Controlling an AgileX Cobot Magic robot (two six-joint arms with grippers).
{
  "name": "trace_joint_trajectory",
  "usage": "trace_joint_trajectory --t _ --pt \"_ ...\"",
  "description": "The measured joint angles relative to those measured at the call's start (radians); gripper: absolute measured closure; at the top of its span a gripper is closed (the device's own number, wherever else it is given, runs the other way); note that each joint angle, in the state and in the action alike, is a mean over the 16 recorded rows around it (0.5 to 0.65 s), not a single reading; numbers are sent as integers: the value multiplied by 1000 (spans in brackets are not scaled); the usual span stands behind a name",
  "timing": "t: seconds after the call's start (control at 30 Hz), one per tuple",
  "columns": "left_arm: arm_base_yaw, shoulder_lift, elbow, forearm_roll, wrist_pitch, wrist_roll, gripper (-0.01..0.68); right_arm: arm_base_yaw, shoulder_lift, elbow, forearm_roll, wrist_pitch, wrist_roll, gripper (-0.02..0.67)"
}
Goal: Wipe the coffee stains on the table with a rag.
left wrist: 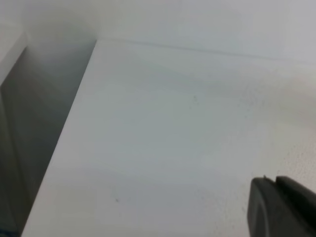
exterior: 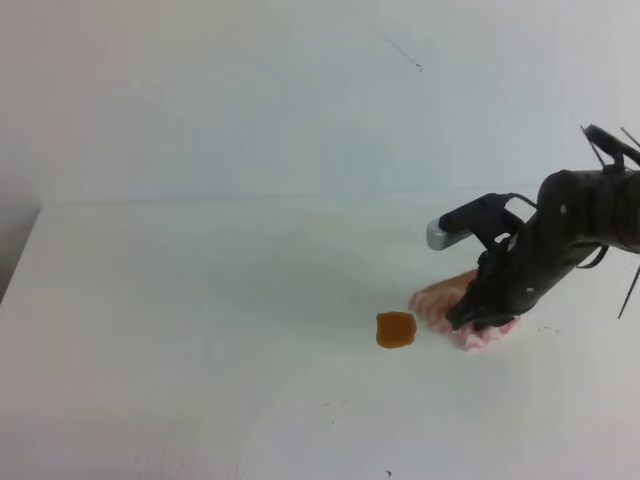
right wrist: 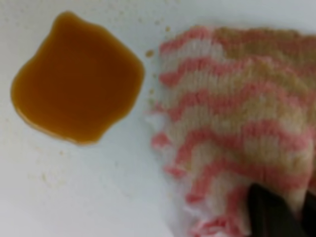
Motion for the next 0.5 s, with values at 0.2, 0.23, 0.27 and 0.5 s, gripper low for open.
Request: trace_joint_trajectory --t 0.2,0.23,0.27,0.5 --pt "0 0 0 0 0 0 675 92 74 -59 -2 -33 14 618" --pt "0 0 0 0 0 0 675 110 85 -73 -2 -33 16 618" --pt "0 0 0 0 0 0 675 130 96 -87 -3 -30 17 618" --pt "0 0 0 0 0 0 675 294 151 -176 -9 -1 21 618"
